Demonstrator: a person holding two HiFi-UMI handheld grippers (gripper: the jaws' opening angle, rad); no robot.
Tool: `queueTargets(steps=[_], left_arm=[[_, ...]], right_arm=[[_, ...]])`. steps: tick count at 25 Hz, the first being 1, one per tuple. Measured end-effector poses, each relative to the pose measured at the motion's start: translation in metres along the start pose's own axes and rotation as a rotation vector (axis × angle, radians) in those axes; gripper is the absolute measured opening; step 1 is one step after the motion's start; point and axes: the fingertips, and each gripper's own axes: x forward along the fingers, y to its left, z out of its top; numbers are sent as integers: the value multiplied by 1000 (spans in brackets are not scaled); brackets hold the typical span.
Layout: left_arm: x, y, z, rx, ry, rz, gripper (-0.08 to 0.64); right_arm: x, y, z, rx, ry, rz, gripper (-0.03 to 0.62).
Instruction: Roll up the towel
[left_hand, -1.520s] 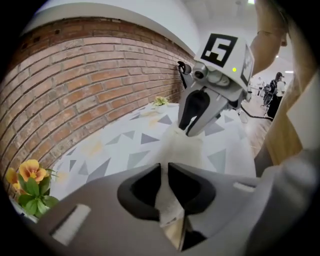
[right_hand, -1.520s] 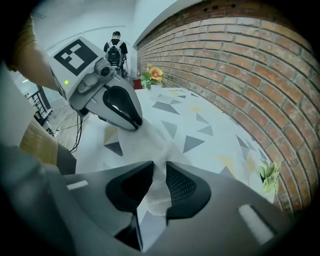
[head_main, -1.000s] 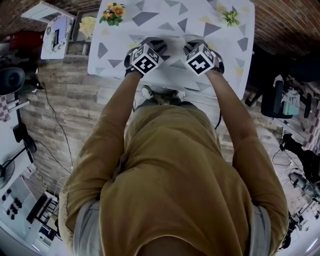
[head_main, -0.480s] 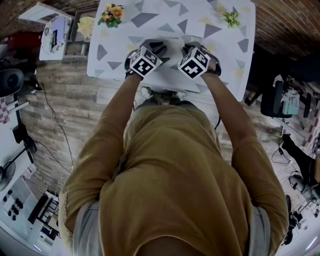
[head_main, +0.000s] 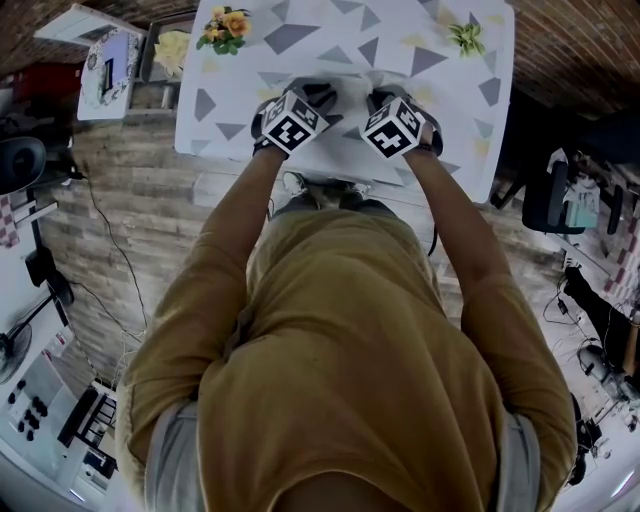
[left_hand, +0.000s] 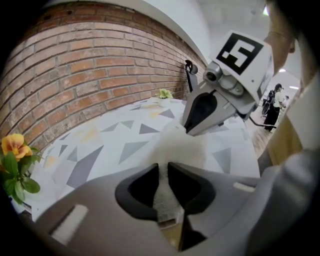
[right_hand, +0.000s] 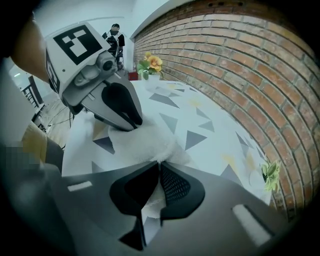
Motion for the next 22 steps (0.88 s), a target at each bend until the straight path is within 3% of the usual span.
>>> queueTargets(steps=[3, 10, 22], left_arm=[[1, 2, 2, 32, -4, 6, 107], [-1, 6, 1, -56, -37, 19, 107], [-48, 36, 14, -137, -151, 157, 97]], right_arm=[[0, -1, 0, 27, -13, -6, 18], [-4, -2, 0, 59, -22, -42, 20], [-47, -9, 5, 244, -188, -133, 20]])
